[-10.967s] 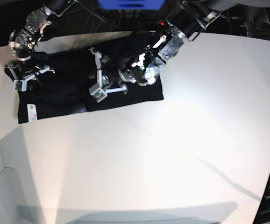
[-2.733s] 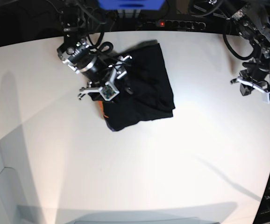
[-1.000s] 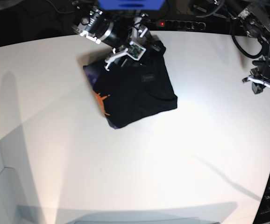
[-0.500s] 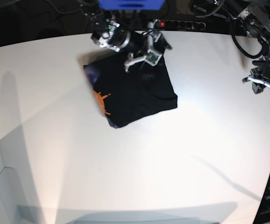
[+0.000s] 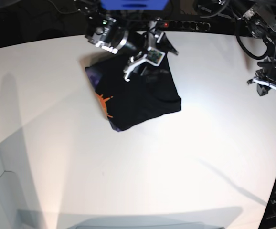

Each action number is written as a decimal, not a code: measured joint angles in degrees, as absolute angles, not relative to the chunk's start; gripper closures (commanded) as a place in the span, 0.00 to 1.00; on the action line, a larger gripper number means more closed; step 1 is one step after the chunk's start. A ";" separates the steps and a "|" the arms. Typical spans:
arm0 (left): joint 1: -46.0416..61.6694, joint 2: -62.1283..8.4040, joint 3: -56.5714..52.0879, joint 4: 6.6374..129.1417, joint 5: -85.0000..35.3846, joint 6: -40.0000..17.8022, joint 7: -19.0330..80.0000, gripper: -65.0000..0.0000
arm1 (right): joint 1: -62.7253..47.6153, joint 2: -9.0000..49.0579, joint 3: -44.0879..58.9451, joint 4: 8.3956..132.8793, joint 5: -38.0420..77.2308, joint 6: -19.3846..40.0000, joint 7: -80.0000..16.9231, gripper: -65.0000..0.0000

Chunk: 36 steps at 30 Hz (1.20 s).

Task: Fold the T-shirt properly
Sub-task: 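Release the end and press the fold flat with the right gripper, then grasp the folded shirt's corner with the right gripper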

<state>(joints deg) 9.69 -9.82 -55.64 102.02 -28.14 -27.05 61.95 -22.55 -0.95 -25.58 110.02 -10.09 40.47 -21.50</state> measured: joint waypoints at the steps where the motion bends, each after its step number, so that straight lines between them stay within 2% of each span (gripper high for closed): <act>1: 9.69 -9.76 -55.53 102.02 -28.56 -27.05 62.89 0.95 | -22.72 -1.13 -23.55 111.48 -10.22 40.47 -21.89 0.44; 5: 9.61 -8.97 -55.94 102.02 -35.57 -27.07 69.08 0.78 | -20.84 -2.24 -14.26 113.25 -10.44 40.42 -22.61 0.45; 7: 9.69 -7.73 -55.88 102.19 -41.52 -26.81 69.01 0.67 | -19.16 -4.16 -8.73 113.25 -10.35 40.40 -22.48 0.49; 11: 9.45 -3.22 -54.48 106.52 -44.12 -26.61 68.58 0.51 | -15.53 -6.42 0.05 112.97 -10.50 40.23 -22.81 0.73; 14: 9.47 0.27 -52.16 108.77 -42.96 -26.63 69.08 0.51 | -12.38 -7.22 3.31 112.60 -10.41 40.21 -22.72 0.95; 15: 9.47 0.75 -51.16 108.79 -42.70 -26.63 69.06 0.51 | -11.25 -7.35 3.73 112.16 -10.37 40.23 -23.42 1.00; 21: 9.63 0.54 -49.45 108.88 -40.18 -26.63 68.95 0.51 | -6.44 -7.42 3.68 106.17 -10.15 40.25 -29.36 1.00; 33: 10.76 -1.08 -50.65 108.86 -40.38 -26.63 69.17 0.51 | -0.69 -8.45 3.75 90.28 -10.02 40.23 -28.36 1.00; 36: 10.76 -1.10 -52.16 108.86 -40.12 -26.61 68.97 0.51 | 0.43 -8.29 4.49 86.89 -10.02 40.25 -25.19 1.00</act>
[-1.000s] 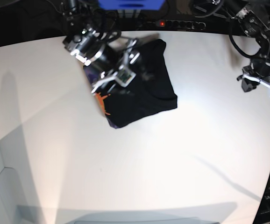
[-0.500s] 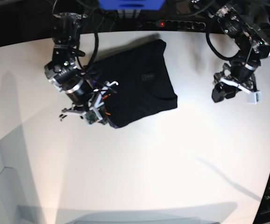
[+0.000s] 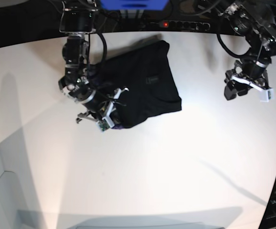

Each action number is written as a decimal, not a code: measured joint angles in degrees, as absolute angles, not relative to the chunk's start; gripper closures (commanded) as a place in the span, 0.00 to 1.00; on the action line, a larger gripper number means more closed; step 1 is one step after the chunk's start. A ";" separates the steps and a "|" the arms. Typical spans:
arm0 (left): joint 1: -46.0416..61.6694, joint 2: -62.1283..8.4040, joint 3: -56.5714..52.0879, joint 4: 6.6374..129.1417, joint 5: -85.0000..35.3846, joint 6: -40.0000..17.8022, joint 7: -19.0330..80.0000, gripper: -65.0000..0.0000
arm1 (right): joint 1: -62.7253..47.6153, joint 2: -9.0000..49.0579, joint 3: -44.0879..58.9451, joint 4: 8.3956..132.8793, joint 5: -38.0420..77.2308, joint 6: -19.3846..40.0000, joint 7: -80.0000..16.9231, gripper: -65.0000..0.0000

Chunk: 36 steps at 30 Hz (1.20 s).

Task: Fold the T-shirt properly
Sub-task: 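Grasp the folded shirt's corner with the right gripper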

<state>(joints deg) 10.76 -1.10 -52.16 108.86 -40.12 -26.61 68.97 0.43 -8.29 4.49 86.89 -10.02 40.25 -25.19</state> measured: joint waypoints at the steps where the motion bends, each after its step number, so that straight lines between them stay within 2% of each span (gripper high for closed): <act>1: 10.76 -1.10 -52.42 108.86 -40.14 -26.63 69.01 0.51 | 0.36 -8.25 5.13 86.52 -10.02 40.25 -24.10 1.00; 4: 10.76 -1.10 -53.45 108.86 -40.32 -26.63 69.04 0.51 | -0.23 -7.84 5.85 88.31 -10.63 40.27 -24.12 1.00; 9: 10.76 -1.08 -53.43 108.86 -40.18 -26.63 69.19 0.51 | -2.35 -8.69 5.72 100.05 -10.41 40.25 -23.83 1.00; 13: 10.74 -1.08 -53.10 108.86 -40.32 -26.63 69.04 0.51 | -4.34 -8.58 1.54 103.85 -10.20 40.25 -23.77 1.00; 18: 10.74 -1.10 -53.12 108.86 -40.32 -26.63 69.06 0.51 | -4.10 -8.78 -2.57 95.22 -9.82 40.27 -22.96 1.00; 28: 11.11 -1.10 -53.47 108.86 -40.16 -26.63 69.19 0.51 | 1.10 -8.62 3.51 77.65 -9.50 40.23 -14.02 1.00; 32: 12.05 -0.80 -53.06 108.86 -40.12 -26.63 69.60 0.51 | 0.91 -8.62 3.49 76.29 -9.34 40.23 -11.73 1.00; 36: 12.01 -0.58 -52.95 108.86 -40.88 -26.63 69.19 0.50 | -2.96 -8.69 3.31 84.49 -10.55 40.27 -13.13 1.00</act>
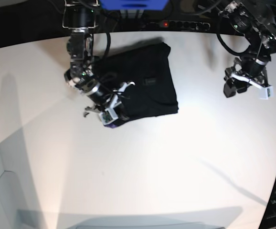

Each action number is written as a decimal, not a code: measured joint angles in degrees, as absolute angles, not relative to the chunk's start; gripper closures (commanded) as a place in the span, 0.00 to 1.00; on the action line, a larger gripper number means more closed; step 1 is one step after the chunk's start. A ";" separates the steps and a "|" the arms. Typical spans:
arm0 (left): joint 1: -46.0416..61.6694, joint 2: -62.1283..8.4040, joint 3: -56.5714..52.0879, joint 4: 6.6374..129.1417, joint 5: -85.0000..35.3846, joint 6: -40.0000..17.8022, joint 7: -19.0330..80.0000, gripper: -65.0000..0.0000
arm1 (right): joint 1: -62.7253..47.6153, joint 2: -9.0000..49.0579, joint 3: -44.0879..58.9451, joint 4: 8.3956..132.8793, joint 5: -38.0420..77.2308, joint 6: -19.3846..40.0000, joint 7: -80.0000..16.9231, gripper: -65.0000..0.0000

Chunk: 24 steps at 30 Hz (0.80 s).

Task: Fold the T-shirt properly
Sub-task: 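Grasp the folded shirt's corner with the right gripper, then grasp the shirt's opposite edge with the left gripper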

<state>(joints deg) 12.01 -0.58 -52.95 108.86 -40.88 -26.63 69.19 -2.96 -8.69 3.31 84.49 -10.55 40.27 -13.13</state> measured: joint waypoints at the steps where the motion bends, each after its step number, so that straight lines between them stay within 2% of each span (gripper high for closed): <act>1: 12.03 -0.49 -52.95 108.88 -41.23 -26.72 69.19 0.50 | -4.01 -8.64 3.16 87.68 -10.74 40.29 -13.80 1.00; 7: 12.29 4.91 -52.95 109.30 -40.99 -26.85 69.45 0.48 | -8.43 -8.91 0.62 105.73 -9.96 39.97 -12.88 1.00; 10: 12.43 7.55 -50.87 109.30 -40.47 -26.85 69.45 0.35 | -10.52 -8.58 1.34 109.14 -8.93 39.99 -13.72 1.00; 13: 14.28 8.49 -43.94 109.30 -40.34 -26.87 68.75 0.22 | -11.00 -8.75 2.85 109.86 -8.38 39.99 -13.43 1.00; 15: 15.33 8.34 -39.38 109.19 -40.93 -27.05 68.84 0.18 | -11.14 -8.69 4.38 109.93 -8.54 39.97 -13.54 1.00; 21: 15.51 8.14 -30.04 103.09 -36.21 -26.81 68.84 0.17 | -11.33 -8.71 6.00 109.84 -8.64 39.99 -13.69 1.00; 24: 15.44 8.40 -29.56 101.41 -34.76 -26.81 67.44 0.17 | -11.31 -8.78 6.83 109.84 -8.51 40.01 -13.65 1.00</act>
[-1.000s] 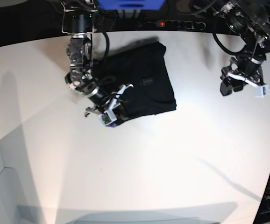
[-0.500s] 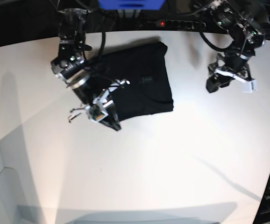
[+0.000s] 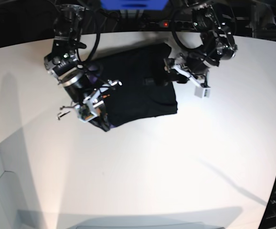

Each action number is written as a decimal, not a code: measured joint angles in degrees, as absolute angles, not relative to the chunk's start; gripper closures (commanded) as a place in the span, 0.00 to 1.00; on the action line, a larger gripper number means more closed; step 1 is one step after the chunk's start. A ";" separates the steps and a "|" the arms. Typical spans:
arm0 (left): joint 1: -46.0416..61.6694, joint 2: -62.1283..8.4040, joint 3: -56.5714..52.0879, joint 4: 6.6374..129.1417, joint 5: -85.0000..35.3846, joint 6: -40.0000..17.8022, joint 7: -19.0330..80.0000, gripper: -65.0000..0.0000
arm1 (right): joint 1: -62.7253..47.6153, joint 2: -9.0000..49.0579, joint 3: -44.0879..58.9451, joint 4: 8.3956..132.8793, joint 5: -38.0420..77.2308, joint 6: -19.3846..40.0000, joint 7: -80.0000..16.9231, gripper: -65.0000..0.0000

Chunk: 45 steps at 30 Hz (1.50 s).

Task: Fold the T-shirt properly
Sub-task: 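Grasp the shirt's opposite edge with the left gripper, then rotate the folded shirt with the left gripper, withdrawing the right gripper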

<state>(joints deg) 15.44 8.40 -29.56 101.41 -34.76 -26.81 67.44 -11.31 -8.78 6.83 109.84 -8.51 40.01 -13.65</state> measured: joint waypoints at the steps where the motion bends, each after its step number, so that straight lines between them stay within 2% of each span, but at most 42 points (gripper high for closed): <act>1: 15.38 8.25 -29.56 100.31 -34.00 -26.76 65.93 0.17 | -11.27 -8.73 7.53 109.84 -8.58 39.99 -13.69 1.00; 12: 15.16 7.05 -21.54 92.55 -37.26 -27.73 57.19 0.18 | -10.85 -8.75 9.32 109.84 -8.69 40.01 -17.02 1.00; 14: 14.94 5.96 -19.38 92.18 -37.52 -27.90 57.34 0.23 | -10.72 -8.75 9.65 109.84 -8.67 39.99 -17.12 1.00; 18: 14.92 4.75 -18.28 91.83 -36.84 -27.83 58.26 0.52 | -10.37 -8.73 11.38 109.84 -8.62 39.99 -17.21 1.00; 23: 14.52 3.90 -17.82 91.26 -35.86 -27.29 59.29 0.96 | -7.81 -9.02 17.15 109.84 -8.71 39.99 -17.32 1.00; 24: 13.78 2.87 -17.52 91.15 -36.25 -27.27 60.31 1.00 | -7.44 -9.02 18.61 109.84 -8.64 40.01 -17.34 1.00; 26: 11.49 0.51 -15.64 89.54 -36.32 -27.24 61.14 0.98 | -6.85 -9.04 21.56 109.89 -8.56 40.01 -17.30 1.00; 30: 5.04 -5.52 -8.36 82.94 -38.72 -27.90 59.99 1.00 | -5.69 -9.10 27.49 110.00 -8.51 39.99 -17.08 1.00; 35: -9.50 -13.02 9.76 71.70 -40.58 -28.84 57.98 1.00 | -5.72 -9.21 35.46 110.00 -8.67 40.01 -16.88 1.00; 41: -27.86 -13.78 35.35 60.80 -39.55 -28.80 55.68 1.00 | -5.63 -9.41 41.93 110.02 -8.51 40.01 -16.67 1.00; 45: -36.93 -10.94 54.17 55.48 -37.78 -28.29 46.57 1.00 | -5.91 -9.37 45.65 110.04 -8.56 39.97 -16.69 1.00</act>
